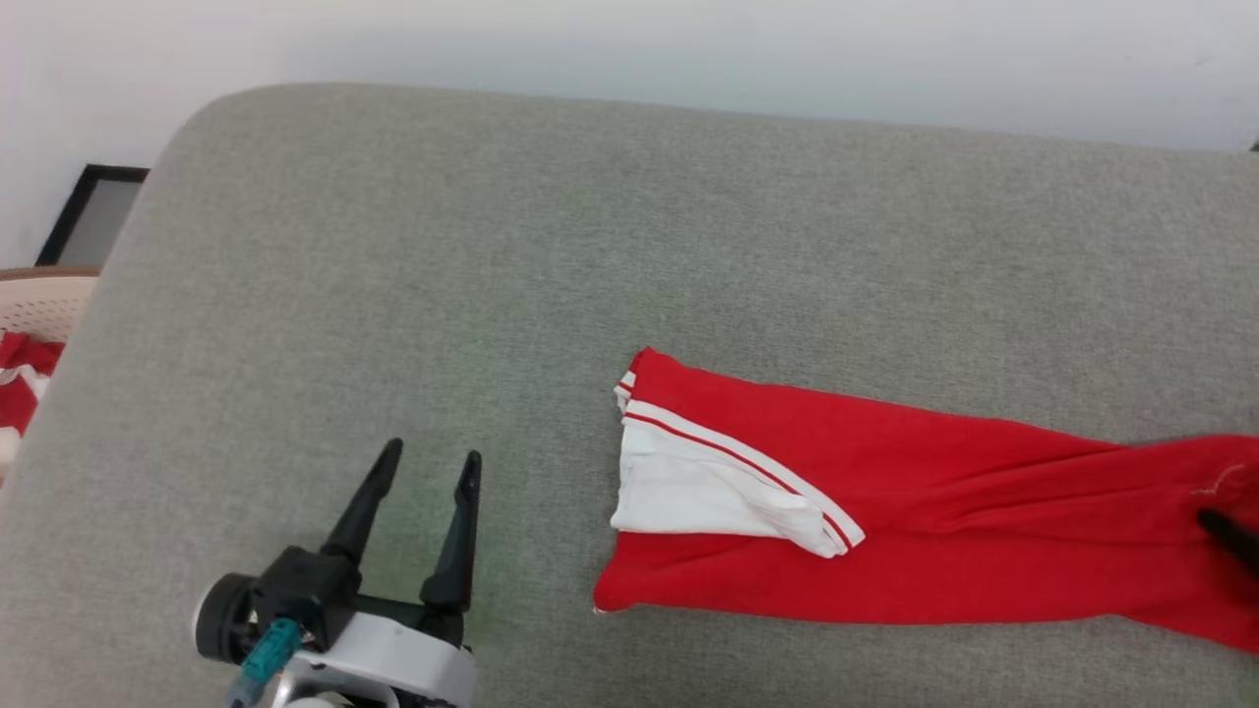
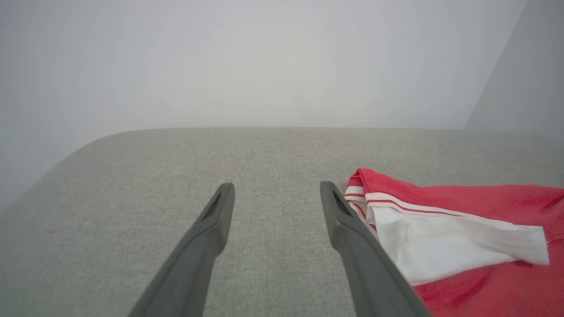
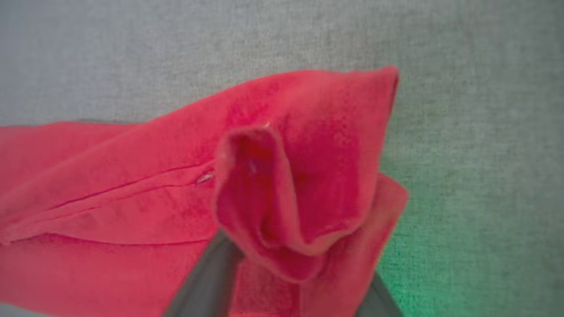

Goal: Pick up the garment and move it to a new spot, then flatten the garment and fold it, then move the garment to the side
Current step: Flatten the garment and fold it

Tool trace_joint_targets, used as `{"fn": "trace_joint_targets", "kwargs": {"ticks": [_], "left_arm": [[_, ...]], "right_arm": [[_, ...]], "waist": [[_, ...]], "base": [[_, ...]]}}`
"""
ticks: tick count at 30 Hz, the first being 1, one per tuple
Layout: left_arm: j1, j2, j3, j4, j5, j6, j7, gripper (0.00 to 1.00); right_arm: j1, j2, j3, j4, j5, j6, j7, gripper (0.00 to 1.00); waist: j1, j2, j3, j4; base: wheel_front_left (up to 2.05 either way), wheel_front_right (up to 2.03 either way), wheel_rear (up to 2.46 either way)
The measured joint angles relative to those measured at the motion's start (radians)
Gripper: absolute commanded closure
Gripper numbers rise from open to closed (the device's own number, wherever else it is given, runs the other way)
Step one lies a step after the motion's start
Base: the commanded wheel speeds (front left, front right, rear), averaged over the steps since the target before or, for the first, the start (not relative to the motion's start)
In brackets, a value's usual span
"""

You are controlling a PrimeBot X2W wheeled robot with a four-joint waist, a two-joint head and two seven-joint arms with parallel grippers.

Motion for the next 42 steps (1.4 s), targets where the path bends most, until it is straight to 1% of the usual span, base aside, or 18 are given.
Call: {"fn": "trace_joint_targets", "kwargs": {"ticks": [4, 7, 11, 17, 20, 24, 27, 29, 32, 35, 38, 40, 42], "left_arm": [[0.006, -0.015, 0.035, -0.024, 0.031, -0.002, 0.0, 0.0], [0.019, -0.026, 0.055, -0.032, 0.035, -0.006, 0.0, 0.0], [0.021, -0.03, 0.057, -0.059, 0.04, -0.007, 0.0, 0.0], [0.016, -0.022, 0.05, -0.092, 0.055, -0.007, 0.0, 0.0], [0.012, -0.017, 0.038, -0.105, 0.049, -0.007, 0.0, 0.0], [0.012, -0.017, 0.048, -0.106, 0.05, -0.007, 0.0, 0.0], [0.015, -0.022, 0.057, -0.102, 0.054, -0.007, 0.0, 0.0], [0.019, -0.027, 0.064, -0.093, 0.05, -0.007, 0.0, 0.0], [0.02, -0.033, 0.058, -0.084, 0.048, -0.007, 0.0, 0.0], [0.02, -0.041, 0.046, -0.078, 0.042, -0.007, 0.0, 0.0], [0.02, -0.046, 0.034, -0.07, 0.039, -0.007, 0.0, 0.0], [0.021, -0.054, 0.045, -0.068, 0.039, -0.007, 0.0, 0.0], [0.021, -0.055, 0.048, -0.066, 0.036, -0.007, 0.0, 0.0]], "right_arm": [[-0.016, 0.011, -0.029, 0.019, -0.016, 0.0, -0.027, 1.0], [-0.022, 0.004, -0.066, 0.031, -0.017, 0.0, -0.05, 1.0], [-0.025, -0.041, -0.121, 0.058, -0.029, 0.0, -0.087, 1.0], [-0.023, -0.132, -0.22, 0.158, -0.062, 0.0, -0.151, 1.0], [-0.023, -0.146, -0.239, 0.166, -0.064, 0.0, -0.168, 1.0], [-0.008, -0.168, -0.212, 0.063, -0.075, 0.0, -0.183, 1.0], [0.021, -0.174, -0.162, -0.076, -0.073, 0.0, -0.162, 1.0], [0.04, -0.17, -0.122, -0.19, -0.065, 0.0, -0.141, 1.0], [0.046, -0.141, -0.05, -0.357, -0.059, 0.0, -0.094, 1.0], [0.05, -0.084, 0.026, -0.49, -0.055, 0.0, -0.041, 1.0], [0.026, -0.042, 0.09, -0.565, -0.093, 0.0, 0.002, 1.0], [0.007, -0.004, 0.135, -0.589, -0.114, 0.0, 0.023, 1.0], [-0.022, 0.019, 0.178, -0.595, -0.155, 0.0, 0.037, 1.0]], "waist": [[0.0, 0.0, 0.008, -0.019], [0.0, 0.0, 0.013, -0.038], [0.0, 0.0, 0.02, -0.068], [0.0, 0.0, 0.034, -0.11], [0.0, -0.0001, 0.04, -0.125], [0.0, 0.0, 0.04, -0.137], [0.0, 0.0, 0.034, -0.141], [0.0, 0.0, 0.028, -0.142], [0.0, 0.0, 0.021, -0.139], [-0.0001, 0.0, 0.016, -0.127], [0.0, -0.0001, 0.012, -0.109], [-0.0001, 0.0, 0.011, -0.094], [0.0, 0.0, 0.01, -0.079]], "base": [[0.0, 0.0, 0.0], [0.0, 0.0, 0.0], [0.0, 0.0, 0.0], [0.0, 0.0, 0.0], [0.0, 0.0, 0.0], [0.0, 0.0, 0.0], [0.0, 0.0, 0.0], [0.0, 0.0, 0.0], [0.0, 0.0, 0.0], [0.0, 0.0, 0.0], [0.0, 0.0, 0.0], [0.0, 0.0, 0.0], [0.0, 0.0, 0.0]]}}
